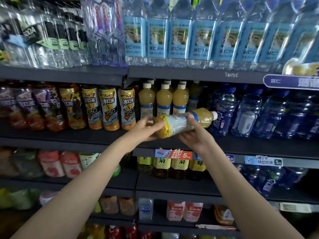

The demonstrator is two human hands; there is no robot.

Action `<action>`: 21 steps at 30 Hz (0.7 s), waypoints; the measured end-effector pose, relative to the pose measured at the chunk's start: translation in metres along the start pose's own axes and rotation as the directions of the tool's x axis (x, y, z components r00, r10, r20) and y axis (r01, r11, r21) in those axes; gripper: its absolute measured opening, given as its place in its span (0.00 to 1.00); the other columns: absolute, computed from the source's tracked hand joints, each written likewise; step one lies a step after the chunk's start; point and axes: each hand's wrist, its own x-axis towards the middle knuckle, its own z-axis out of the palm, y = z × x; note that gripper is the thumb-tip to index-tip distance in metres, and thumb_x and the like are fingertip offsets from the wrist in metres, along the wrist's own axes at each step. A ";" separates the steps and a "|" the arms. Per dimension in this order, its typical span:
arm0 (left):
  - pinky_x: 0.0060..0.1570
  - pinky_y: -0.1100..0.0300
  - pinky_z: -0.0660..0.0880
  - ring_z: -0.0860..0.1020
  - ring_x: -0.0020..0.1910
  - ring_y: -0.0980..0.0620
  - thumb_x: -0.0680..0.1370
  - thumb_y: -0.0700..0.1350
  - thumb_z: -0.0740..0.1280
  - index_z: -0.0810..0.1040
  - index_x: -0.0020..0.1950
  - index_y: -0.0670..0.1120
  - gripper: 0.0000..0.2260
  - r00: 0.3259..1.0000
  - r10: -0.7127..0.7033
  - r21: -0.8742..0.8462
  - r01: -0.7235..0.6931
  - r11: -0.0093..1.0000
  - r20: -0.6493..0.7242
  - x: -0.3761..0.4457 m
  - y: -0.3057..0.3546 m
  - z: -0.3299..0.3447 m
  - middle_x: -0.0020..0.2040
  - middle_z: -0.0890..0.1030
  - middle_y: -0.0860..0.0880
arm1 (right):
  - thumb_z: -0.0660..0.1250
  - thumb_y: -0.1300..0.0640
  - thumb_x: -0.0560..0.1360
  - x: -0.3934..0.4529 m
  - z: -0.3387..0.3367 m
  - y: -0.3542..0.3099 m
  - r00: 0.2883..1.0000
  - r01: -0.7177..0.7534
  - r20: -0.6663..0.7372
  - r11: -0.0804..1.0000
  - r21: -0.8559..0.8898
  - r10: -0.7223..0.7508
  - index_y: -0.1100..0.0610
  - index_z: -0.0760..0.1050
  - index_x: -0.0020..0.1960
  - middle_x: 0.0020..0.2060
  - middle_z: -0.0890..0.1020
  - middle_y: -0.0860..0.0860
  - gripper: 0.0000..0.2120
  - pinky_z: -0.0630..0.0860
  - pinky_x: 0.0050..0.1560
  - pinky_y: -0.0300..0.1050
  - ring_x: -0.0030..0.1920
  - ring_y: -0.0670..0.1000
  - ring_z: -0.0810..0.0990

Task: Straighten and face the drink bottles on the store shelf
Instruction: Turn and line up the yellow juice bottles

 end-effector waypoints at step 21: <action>0.60 0.52 0.75 0.76 0.59 0.51 0.71 0.45 0.73 0.72 0.57 0.55 0.17 0.996 0.087 -0.056 -0.085 0.995 0.024 -0.010 0.005 -0.010 0.58 0.76 0.49 | 0.70 0.63 0.69 -0.031 0.008 -0.021 0.949 0.240 0.261 0.944 -0.225 -0.179 0.62 0.73 0.58 0.56 0.81 0.59 0.18 0.81 0.47 0.45 0.53 0.55 0.83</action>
